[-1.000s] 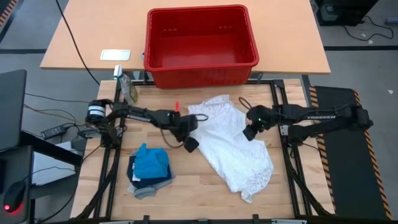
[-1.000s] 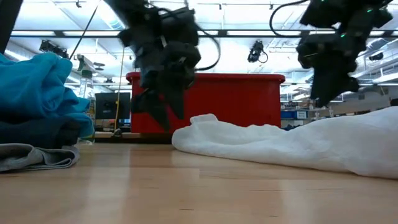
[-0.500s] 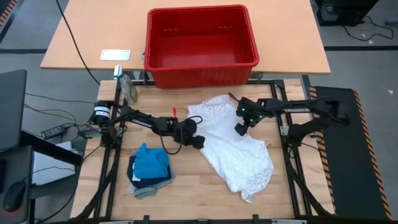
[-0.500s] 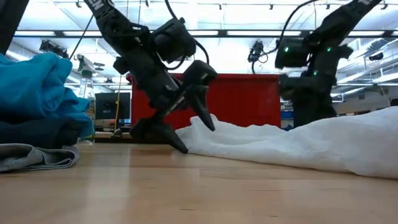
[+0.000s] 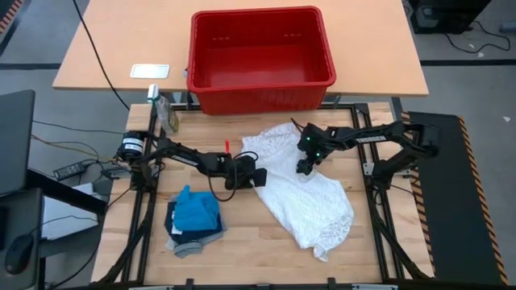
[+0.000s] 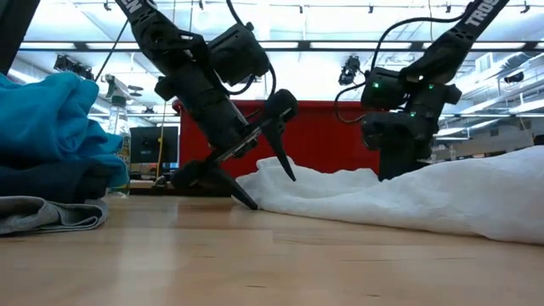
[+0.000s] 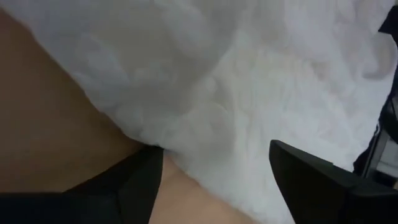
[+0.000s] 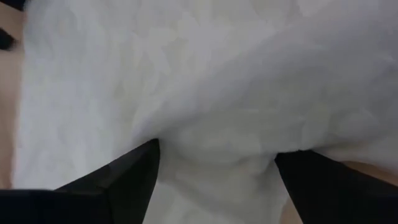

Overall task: Fold laundry
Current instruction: Fold the white blouse

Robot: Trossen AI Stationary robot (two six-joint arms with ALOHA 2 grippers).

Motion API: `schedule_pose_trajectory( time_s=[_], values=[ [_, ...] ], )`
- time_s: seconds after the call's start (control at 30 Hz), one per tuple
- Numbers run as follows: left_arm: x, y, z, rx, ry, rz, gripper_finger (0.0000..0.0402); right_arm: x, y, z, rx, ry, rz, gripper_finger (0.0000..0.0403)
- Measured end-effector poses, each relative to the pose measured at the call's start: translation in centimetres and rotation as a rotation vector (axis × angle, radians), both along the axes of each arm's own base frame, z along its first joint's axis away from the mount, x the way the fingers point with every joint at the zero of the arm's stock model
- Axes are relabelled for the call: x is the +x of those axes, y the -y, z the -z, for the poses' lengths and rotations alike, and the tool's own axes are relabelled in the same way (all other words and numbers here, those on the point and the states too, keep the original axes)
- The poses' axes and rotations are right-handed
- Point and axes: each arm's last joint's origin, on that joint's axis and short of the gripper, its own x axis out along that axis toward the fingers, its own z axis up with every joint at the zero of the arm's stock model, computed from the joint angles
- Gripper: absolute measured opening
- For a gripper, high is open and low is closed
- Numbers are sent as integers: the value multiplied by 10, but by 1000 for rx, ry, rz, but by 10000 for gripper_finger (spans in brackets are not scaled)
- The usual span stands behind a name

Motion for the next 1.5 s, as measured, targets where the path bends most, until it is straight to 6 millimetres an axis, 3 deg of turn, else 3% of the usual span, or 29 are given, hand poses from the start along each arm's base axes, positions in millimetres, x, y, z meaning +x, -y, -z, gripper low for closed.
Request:
schedule_pose_trajectory(
  time_s=[0.13, 0.27, 0.43, 0.6, 0.67, 0.8, 1.0, 1.2, 1.37, 1.5],
  values=[
    [1, 0, 7, 41, -14, -21, 272, 5, 1, 0, 30, 64, -5, 310],
    [4, -2, 14, 94, -1, -25, 225, 10, 3, 9, 49, 68, -6, 263],
    [9, -4, 16, 238, 50, -52, 136, 20, 5, 25, 100, 107, -38, 170],
    [16, -11, 13, 577, 96, 130, 35, 29, 7, 36, 177, 184, -54, 63],
    [14, -20, 12, 594, 79, 130, 13, 27, 10, 33, 182, 198, -47, 25],
    [12, -37, -2, 559, 119, 144, 9, 14, 17, 14, 143, 193, 7, 22],
    [-3, -54, -72, 624, 317, 198, 4, -10, 21, -51, -8, 367, 50, 21],
    [-38, -78, -168, 856, 532, 298, 2, -36, 13, -129, -284, 636, 85, 21],
    [-61, -93, -250, 994, 571, 367, 1, -57, 2, -206, -583, 849, 62, 21],
    [-71, -93, -304, 1067, 541, 459, 1, -68, -3, -248, -734, 868, 84, 21]
  ],
)
